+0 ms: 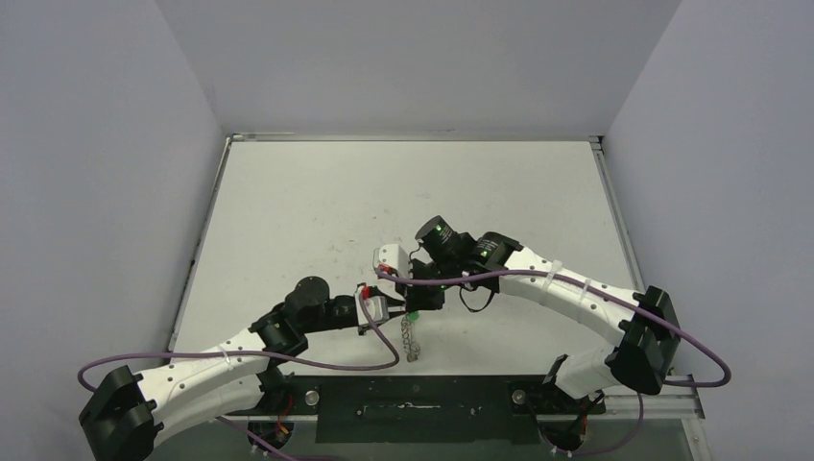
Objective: Put the keys on the keyring
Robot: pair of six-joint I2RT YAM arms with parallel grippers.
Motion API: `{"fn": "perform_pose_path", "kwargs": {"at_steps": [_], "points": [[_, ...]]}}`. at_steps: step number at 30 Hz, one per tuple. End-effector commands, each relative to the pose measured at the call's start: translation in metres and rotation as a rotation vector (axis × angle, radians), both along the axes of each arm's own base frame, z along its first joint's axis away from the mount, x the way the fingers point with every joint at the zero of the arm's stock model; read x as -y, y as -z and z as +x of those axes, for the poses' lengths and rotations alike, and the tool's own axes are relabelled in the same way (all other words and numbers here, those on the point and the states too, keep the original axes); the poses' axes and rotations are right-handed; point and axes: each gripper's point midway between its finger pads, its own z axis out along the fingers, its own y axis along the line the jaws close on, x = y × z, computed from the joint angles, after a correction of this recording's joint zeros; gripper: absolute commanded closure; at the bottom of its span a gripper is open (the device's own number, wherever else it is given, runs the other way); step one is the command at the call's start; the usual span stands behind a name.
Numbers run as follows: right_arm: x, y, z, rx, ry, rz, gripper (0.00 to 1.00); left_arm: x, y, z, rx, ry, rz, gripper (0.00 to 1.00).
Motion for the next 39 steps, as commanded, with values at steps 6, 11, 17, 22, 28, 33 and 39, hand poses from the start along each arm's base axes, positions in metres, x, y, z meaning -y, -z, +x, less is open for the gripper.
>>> {"fn": "perform_pose_path", "kwargs": {"at_steps": [6, 11, 17, 22, 28, 33, 39], "points": [[-0.017, -0.020, 0.008, 0.044, 0.001, 0.072, 1.00, 0.009, -0.032, -0.002, 0.049, 0.036, -0.098, 0.96], [-0.017, -0.021, 0.011, 0.057, 0.015, 0.080, 1.00, 0.007, -0.028, -0.003, 0.048, 0.030, -0.096, 1.00], [-0.020, -0.025, 0.012, 0.057, 0.014, 0.124, 1.00, 0.005, -0.029, -0.006, 0.043, 0.026, -0.127, 1.00], [-0.021, -0.027, 0.011, 0.049, 0.010, 0.130, 1.00, 0.007, -0.025, -0.005, 0.027, 0.032, -0.105, 0.87], [-0.021, -0.027, 0.010, 0.047, 0.008, 0.128, 1.00, 0.010, -0.025, -0.003, 0.030, 0.038, -0.101, 0.79], [-0.022, -0.027, 0.010, 0.044, 0.007, 0.128, 1.00, 0.011, -0.026, -0.004, 0.033, 0.045, -0.099, 0.81], [-0.020, -0.022, 0.013, 0.049, 0.022, 0.112, 1.00, 0.011, -0.025, -0.005, 0.030, 0.050, -0.098, 1.00]]}}
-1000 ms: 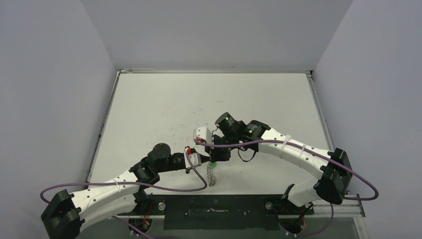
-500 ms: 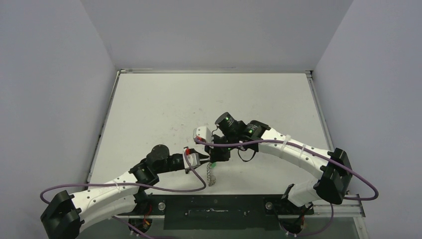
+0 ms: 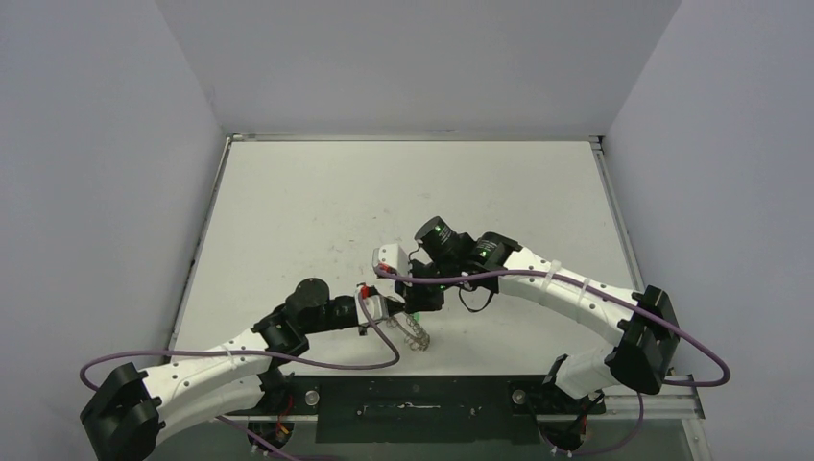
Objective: Put the keys on the keyring
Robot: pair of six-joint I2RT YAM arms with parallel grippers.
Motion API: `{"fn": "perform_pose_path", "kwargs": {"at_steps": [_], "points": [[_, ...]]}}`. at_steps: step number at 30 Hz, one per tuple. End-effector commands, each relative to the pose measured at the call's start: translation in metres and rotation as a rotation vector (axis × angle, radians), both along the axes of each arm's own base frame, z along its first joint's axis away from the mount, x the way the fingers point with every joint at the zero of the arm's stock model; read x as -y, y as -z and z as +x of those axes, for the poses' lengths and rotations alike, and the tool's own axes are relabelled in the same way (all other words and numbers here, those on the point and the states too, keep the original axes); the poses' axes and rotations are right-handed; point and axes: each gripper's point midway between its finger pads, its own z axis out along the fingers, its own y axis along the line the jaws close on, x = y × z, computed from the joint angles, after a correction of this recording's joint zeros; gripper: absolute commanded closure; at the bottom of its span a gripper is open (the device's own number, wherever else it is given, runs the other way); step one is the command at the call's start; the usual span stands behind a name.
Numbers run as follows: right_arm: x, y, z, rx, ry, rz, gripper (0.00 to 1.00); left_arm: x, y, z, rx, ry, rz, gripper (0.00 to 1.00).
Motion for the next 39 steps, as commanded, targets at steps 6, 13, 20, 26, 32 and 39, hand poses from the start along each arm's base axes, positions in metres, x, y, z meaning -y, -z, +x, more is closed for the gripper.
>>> {"fn": "perform_pose_path", "kwargs": {"at_steps": [6, 13, 20, 26, 32, 39], "points": [[-0.015, -0.030, 0.025, 0.094, 0.065, 0.139, 0.68, 0.004, -0.026, -0.007, 0.046, 0.040, -0.082, 1.00], [-0.003, -0.044, 0.041, 0.074, 0.121, 0.300, 0.59, -0.001, -0.038, -0.004, 0.076, -0.008, -0.185, 1.00], [-0.006, -0.040, 0.023, 0.050, -0.005, 0.384, 0.62, -0.007, -0.050, -0.003, 0.103, -0.044, -0.287, 1.00], [-0.007, -0.021, 0.024, 0.024, -0.001, 0.363, 0.69, -0.011, -0.058, -0.002, 0.120, -0.065, -0.334, 1.00], [-0.010, -0.009, 0.022, -0.007, -0.011, 0.365, 0.72, -0.014, -0.062, 0.000, 0.132, -0.083, -0.352, 1.00], [-0.015, -0.010, 0.016, -0.028, -0.028, 0.427, 0.74, -0.015, -0.061, 0.002, 0.131, -0.094, -0.358, 1.00]]}}
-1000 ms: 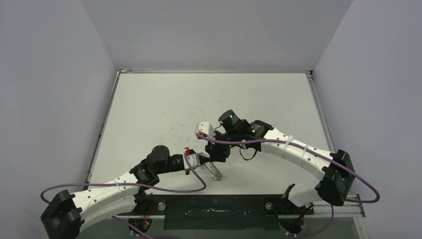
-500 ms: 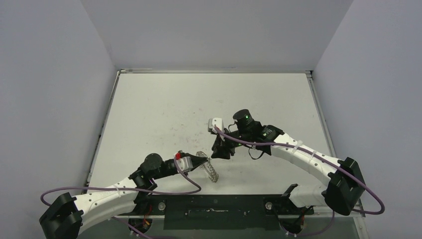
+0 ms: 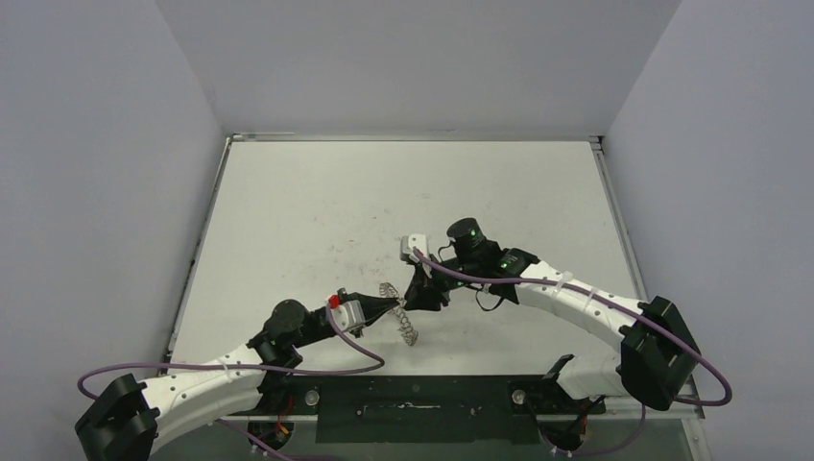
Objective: Put the keys on the keyring
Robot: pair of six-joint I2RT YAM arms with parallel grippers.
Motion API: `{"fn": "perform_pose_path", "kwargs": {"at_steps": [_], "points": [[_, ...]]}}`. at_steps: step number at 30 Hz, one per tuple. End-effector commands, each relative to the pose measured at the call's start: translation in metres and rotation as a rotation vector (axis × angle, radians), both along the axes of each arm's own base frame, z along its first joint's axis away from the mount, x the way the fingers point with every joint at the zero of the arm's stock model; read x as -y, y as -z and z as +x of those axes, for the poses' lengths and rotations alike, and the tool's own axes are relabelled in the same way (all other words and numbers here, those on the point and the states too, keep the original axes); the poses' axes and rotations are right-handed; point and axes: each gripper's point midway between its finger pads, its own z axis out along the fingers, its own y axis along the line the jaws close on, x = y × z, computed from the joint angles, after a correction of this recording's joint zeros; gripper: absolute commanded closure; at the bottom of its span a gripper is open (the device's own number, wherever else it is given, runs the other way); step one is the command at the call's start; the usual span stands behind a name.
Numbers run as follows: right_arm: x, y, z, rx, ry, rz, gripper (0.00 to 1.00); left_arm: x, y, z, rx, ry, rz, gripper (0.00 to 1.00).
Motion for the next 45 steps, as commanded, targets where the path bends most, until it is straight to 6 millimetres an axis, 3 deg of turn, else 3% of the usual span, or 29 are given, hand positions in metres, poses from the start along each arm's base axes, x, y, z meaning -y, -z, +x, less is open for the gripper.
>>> {"fn": "perform_pose_path", "kwargs": {"at_steps": [1, 6, 19, 26, 35, 39, 45], "points": [[-0.013, -0.019, -0.001, 0.034, -0.043, 0.112, 0.74, -0.001, -0.033, 0.001, 0.063, -0.013, -0.104, 1.00], [-0.013, -0.024, 0.002, 0.076, 0.001, 0.161, 0.65, -0.002, -0.033, 0.001, 0.067, -0.017, -0.108, 1.00], [-0.018, -0.037, 0.002, 0.112, 0.005, 0.212, 0.75, -0.002, -0.031, 0.002, 0.059, -0.019, -0.107, 1.00], [-0.015, -0.026, -0.001, 0.124, -0.011, 0.161, 1.00, -0.003, -0.033, 0.005, 0.060, -0.038, -0.117, 1.00], [-0.014, -0.009, -0.012, 0.141, -0.033, 0.084, 1.00, -0.006, -0.035, 0.014, 0.036, -0.090, -0.135, 1.00], [-0.017, 0.001, -0.008, 0.145, -0.007, 0.033, 1.00, -0.005, -0.038, 0.013, 0.034, -0.082, -0.145, 1.00], [-0.026, 0.000, 0.002, 0.182, 0.063, 0.026, 1.00, -0.003, -0.035, 0.008, 0.015, -0.056, -0.143, 1.00]]}}
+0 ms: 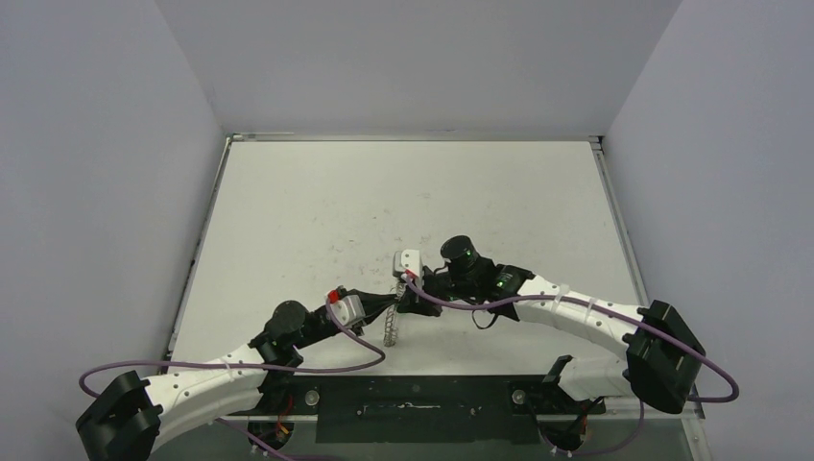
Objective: Put the keys on the keyring
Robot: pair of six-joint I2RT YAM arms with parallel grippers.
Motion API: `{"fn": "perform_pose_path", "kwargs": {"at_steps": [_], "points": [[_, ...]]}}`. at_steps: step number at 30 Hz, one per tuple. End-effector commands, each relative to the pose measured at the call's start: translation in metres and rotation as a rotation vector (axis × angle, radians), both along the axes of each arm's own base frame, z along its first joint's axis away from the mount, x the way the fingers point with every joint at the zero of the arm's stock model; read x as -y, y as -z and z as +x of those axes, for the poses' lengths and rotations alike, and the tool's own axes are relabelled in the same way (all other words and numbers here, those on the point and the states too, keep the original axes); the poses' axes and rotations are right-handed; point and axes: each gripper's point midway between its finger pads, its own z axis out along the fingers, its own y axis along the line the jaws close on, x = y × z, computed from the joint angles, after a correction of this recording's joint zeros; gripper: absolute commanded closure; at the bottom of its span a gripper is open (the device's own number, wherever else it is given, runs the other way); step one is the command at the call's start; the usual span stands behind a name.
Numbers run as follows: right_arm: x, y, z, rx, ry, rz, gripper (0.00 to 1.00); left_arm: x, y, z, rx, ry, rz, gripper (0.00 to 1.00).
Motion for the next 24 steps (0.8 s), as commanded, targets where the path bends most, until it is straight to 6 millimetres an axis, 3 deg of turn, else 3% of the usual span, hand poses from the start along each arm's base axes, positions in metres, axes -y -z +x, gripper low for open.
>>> {"fn": "perform_pose_path", "kwargs": {"at_steps": [1, 8, 24], "points": [[-0.014, -0.012, 0.014, 0.063, 0.059, 0.023, 1.00, 0.001, -0.038, -0.003, 0.057, 0.009, -0.120, 1.00], [-0.023, -0.017, 0.018, 0.070, 0.113, 0.082, 1.00, -0.001, -0.031, -0.001, 0.027, -0.003, -0.112, 1.00], [-0.024, -0.061, -0.030, 0.097, -0.132, 0.258, 0.96, 0.001, -0.013, 0.008, -0.031, -0.043, -0.069, 1.00]]}}
